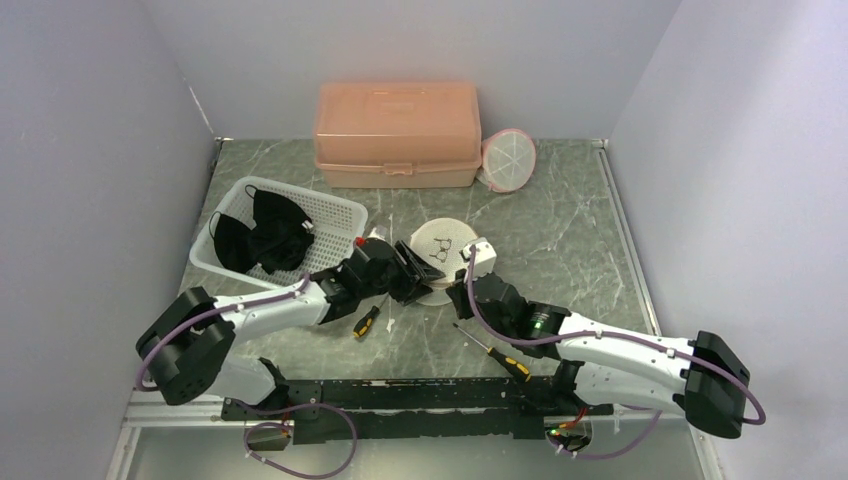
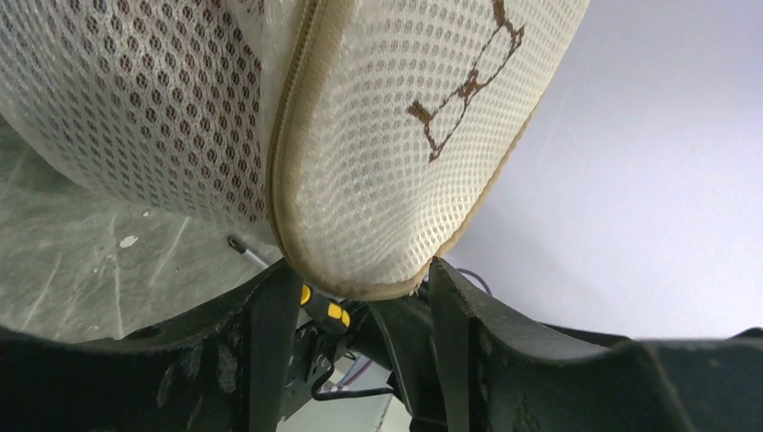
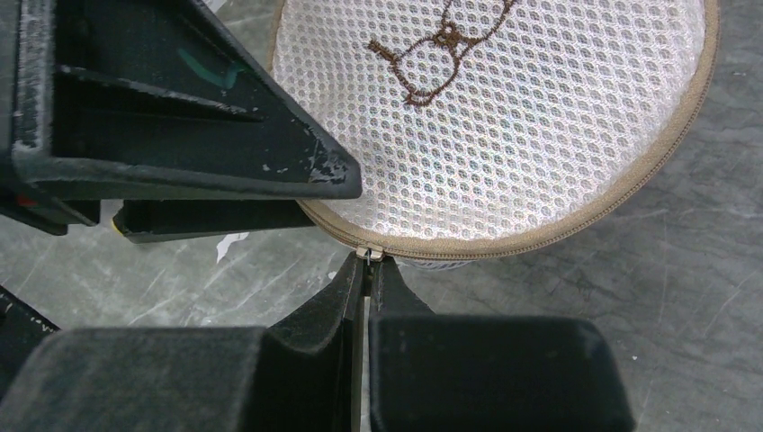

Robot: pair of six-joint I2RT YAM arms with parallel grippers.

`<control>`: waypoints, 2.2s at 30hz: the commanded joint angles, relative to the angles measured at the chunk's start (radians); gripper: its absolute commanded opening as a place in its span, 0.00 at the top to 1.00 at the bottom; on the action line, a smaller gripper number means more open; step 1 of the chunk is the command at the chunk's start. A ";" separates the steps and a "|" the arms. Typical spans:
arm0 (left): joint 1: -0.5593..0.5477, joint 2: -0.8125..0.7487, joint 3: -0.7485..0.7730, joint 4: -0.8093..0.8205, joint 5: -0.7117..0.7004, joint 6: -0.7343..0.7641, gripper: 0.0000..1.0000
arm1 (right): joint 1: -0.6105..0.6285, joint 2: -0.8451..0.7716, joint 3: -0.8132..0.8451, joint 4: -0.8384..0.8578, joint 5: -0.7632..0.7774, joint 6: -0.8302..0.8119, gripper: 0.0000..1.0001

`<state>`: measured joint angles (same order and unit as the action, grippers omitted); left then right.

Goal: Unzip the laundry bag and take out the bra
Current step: Unzip the laundry bag at the center of the board.

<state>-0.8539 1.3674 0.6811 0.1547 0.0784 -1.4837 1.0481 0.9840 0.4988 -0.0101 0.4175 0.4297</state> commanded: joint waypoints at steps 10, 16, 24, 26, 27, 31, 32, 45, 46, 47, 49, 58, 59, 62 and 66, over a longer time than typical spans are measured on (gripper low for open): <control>-0.004 0.041 0.033 0.069 -0.077 -0.043 0.65 | 0.003 -0.040 -0.012 0.038 -0.005 0.000 1.00; 0.012 0.017 0.017 0.067 -0.105 -0.022 0.80 | 0.004 -0.058 -0.016 0.015 0.019 -0.005 1.00; 0.082 -0.025 -0.016 0.077 -0.043 0.009 0.97 | -0.013 -0.063 -0.013 -0.015 0.080 -0.026 1.00; 0.100 -0.035 -0.009 0.062 -0.015 0.029 0.97 | -0.038 -0.057 -0.012 -0.016 0.077 -0.024 1.00; 0.108 -0.036 -0.004 0.055 0.002 0.041 0.97 | -0.046 -0.053 -0.014 -0.013 0.071 -0.021 1.00; 0.152 -0.027 0.023 0.015 0.095 0.101 0.97 | -0.119 -0.029 -0.024 0.006 0.035 -0.005 1.00; 0.162 -0.023 0.028 0.006 0.120 0.113 0.97 | -0.136 -0.024 -0.027 0.007 0.025 -0.001 1.00; 0.254 0.092 0.334 -0.306 0.431 0.581 0.97 | -0.135 -0.103 -0.023 0.078 0.014 -0.059 1.00; 0.254 0.116 0.411 -0.454 0.429 0.656 0.97 | -0.104 -0.122 -0.017 0.062 0.038 -0.069 1.00; 0.254 0.137 0.481 -0.529 0.420 0.725 0.97 | -0.073 -0.139 -0.008 0.044 0.061 -0.076 1.00; 0.259 0.148 0.563 -0.586 0.415 0.803 0.97 | -0.026 -0.164 0.009 0.016 0.089 -0.074 1.00; 0.305 0.207 0.745 -0.624 0.402 0.939 0.38 | 0.035 -0.098 0.075 0.050 0.090 -0.035 1.00; 0.308 0.211 0.714 -0.614 0.398 0.926 0.33 | 0.035 -0.075 0.074 0.061 0.092 -0.021 1.00; 0.319 0.172 0.552 -0.540 0.364 0.855 0.28 | 0.036 -0.012 0.059 0.082 0.102 0.017 1.00; 0.320 0.007 0.360 -0.476 0.265 0.767 0.23 | 0.036 0.026 0.035 0.093 0.104 0.043 1.00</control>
<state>-0.5339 1.5219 1.1873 -0.3584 0.4347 -0.6380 1.0771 0.9928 0.5350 0.0185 0.4988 0.4286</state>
